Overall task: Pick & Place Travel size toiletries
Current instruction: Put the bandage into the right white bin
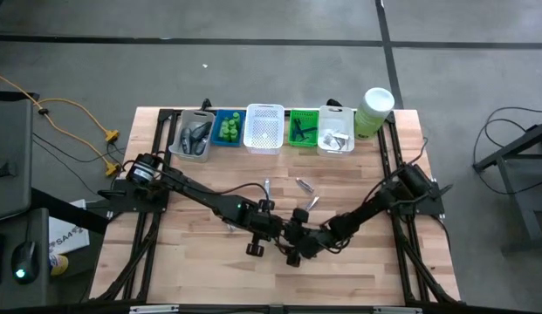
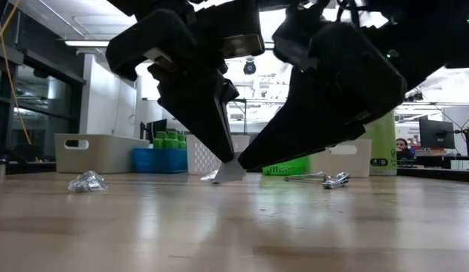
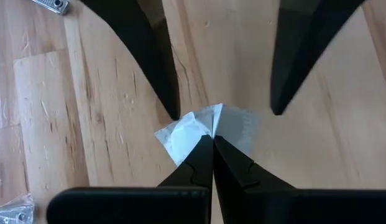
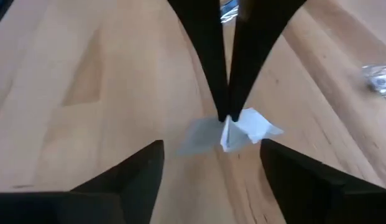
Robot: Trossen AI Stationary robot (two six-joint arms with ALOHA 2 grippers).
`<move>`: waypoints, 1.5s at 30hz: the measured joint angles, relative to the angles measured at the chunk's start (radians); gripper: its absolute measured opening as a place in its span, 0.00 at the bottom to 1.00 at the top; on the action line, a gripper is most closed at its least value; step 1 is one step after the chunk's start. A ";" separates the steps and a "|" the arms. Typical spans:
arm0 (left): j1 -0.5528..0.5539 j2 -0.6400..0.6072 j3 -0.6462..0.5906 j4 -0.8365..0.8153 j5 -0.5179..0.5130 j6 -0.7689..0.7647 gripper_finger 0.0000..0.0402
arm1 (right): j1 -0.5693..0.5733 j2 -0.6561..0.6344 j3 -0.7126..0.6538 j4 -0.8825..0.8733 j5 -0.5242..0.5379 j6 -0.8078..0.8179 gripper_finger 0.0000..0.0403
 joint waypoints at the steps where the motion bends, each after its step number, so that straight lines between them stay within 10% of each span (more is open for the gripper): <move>1: 0.000 0.000 0.000 0.000 0.000 0.000 0.00 | -0.004 0.000 0.000 0.002 -0.012 0.000 0.66; 14: 0.000 -0.002 0.000 0.024 -0.001 0.000 0.00 | -0.022 0.000 0.000 0.019 0.006 0.009 0.64; 31: 0.000 -0.002 0.000 0.030 0.025 -0.004 0.00 | -0.022 0.000 0.000 0.003 -0.012 0.023 0.04; 45: -0.003 -0.073 0.016 -0.187 -0.053 -0.127 0.23 | -0.048 -0.047 0.001 -0.088 0.007 0.053 0.01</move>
